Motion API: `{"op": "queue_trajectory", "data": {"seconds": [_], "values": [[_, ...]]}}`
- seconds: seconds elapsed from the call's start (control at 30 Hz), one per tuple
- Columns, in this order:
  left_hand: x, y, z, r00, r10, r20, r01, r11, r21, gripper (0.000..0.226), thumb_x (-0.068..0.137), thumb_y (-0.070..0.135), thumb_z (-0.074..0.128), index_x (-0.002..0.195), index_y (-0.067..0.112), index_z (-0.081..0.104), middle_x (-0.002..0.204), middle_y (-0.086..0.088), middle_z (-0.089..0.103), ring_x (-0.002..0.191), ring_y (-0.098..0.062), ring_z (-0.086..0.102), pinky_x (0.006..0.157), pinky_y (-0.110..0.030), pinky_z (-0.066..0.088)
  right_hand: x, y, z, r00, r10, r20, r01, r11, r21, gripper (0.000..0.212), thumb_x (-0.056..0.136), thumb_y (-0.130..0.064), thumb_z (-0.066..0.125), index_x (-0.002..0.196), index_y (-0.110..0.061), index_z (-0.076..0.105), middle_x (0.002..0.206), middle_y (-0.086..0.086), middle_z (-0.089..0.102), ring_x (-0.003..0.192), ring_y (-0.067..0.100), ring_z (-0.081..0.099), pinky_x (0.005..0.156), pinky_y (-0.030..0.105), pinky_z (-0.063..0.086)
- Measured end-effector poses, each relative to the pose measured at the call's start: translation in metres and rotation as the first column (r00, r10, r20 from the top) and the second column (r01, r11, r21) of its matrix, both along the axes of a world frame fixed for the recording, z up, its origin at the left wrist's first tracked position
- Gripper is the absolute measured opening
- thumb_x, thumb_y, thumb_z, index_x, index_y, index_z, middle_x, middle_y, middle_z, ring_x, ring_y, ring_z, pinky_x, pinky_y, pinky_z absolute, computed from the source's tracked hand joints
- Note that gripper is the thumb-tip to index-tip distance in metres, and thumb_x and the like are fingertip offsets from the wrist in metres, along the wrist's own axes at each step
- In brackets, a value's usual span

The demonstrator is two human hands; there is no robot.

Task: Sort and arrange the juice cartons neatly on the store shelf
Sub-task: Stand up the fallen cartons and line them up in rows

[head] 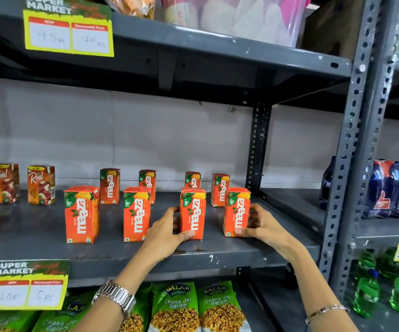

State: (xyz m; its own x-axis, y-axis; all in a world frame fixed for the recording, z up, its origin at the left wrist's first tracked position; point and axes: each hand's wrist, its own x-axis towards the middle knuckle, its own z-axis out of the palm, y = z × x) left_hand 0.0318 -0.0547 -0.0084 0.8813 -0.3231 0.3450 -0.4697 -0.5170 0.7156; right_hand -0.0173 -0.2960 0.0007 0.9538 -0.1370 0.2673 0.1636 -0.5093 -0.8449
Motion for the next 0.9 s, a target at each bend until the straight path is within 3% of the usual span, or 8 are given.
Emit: {"op": "queue_trajectory", "data": {"seconds": [0.33, 0.5, 0.9], "values": [[0.0013, -0.0037, -0.0017, 1.0, 0.002, 0.011, -0.002, 1.0, 0.002, 0.066, 0.078, 0.032, 0.068, 0.132, 0.018, 0.033, 0.13, -0.004, 0.055, 0.116, -0.018, 0.055, 0.099, -0.039, 0.043, 0.0002, -0.0007, -0.0049, 1.0, 0.008, 0.007, -0.008, 0.999, 0.035, 0.061, 0.071, -0.015, 0.076, 0.12, -0.019, 0.039, 0.106, -0.002, 0.063, 0.102, 0.011, 0.061, 0.084, 0.022, 0.047], [-0.0006, -0.0044, -0.0023, 0.999, -0.01, 0.034, 0.01, 1.0, 0.009, 0.07, 0.078, 0.033, 0.068, 0.135, 0.018, 0.03, 0.132, -0.003, 0.054, 0.117, -0.018, 0.054, 0.1, -0.039, 0.042, 0.0002, -0.0039, -0.0071, 1.0, -0.002, 0.0, 0.002, 1.0, 0.029, 0.062, 0.071, -0.015, 0.076, 0.12, -0.019, 0.039, 0.108, 0.001, 0.065, 0.106, 0.016, 0.061, 0.094, 0.032, 0.045], [-0.0001, 0.0007, -0.0024, 0.999, -0.052, -0.008, 0.052, 0.999, 0.0, 0.071, 0.079, 0.03, 0.068, 0.136, 0.019, 0.028, 0.132, -0.004, 0.053, 0.116, -0.017, 0.054, 0.1, -0.037, 0.042, 0.0006, -0.0008, -0.0099, 1.0, -0.003, 0.006, 0.003, 0.999, 0.041, 0.065, 0.073, -0.013, 0.075, 0.124, -0.017, 0.035, 0.103, -0.001, 0.065, 0.104, 0.017, 0.061, 0.087, 0.027, 0.044]]}}
